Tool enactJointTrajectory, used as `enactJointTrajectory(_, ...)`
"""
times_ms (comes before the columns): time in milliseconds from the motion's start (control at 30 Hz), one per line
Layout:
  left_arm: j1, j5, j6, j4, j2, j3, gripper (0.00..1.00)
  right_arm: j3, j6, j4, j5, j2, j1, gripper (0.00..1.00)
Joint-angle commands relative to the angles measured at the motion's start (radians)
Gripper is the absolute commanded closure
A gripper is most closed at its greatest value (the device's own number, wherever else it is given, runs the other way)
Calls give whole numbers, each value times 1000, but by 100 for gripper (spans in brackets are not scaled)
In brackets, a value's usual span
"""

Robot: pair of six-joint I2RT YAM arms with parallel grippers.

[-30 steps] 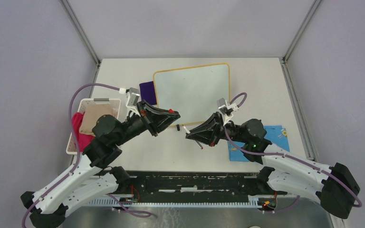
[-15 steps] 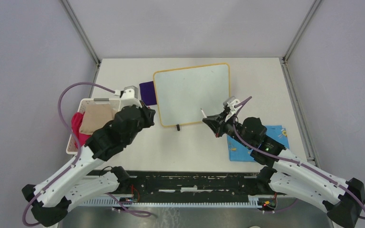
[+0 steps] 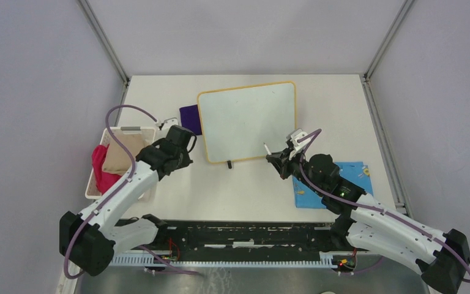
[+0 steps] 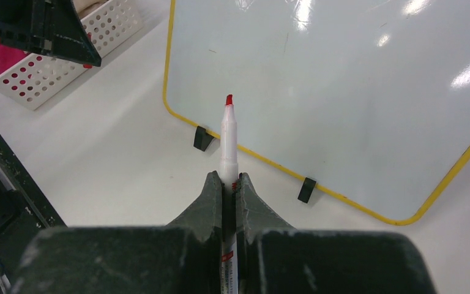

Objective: Write a sentence on the whiteboard
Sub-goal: Place the pen cap at the center of the board.

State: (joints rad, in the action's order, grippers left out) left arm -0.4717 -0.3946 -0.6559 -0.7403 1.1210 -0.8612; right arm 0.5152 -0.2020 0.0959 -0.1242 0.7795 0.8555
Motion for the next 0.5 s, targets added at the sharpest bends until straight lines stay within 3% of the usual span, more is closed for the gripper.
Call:
enactJointTrajectory(0, 58, 98, 49, 117, 127, 13, 98, -15, 16, 56, 20, -10, 0, 100)
enactJointTrajectory(167, 71, 53, 76, 166, 285, -35, 97, -24, 17, 52, 26, -23, 0, 100)
enactJointTrajectory(467, 85, 84, 99, 214, 429, -69, 94, -19, 23, 54, 31, -36, 1, 100)
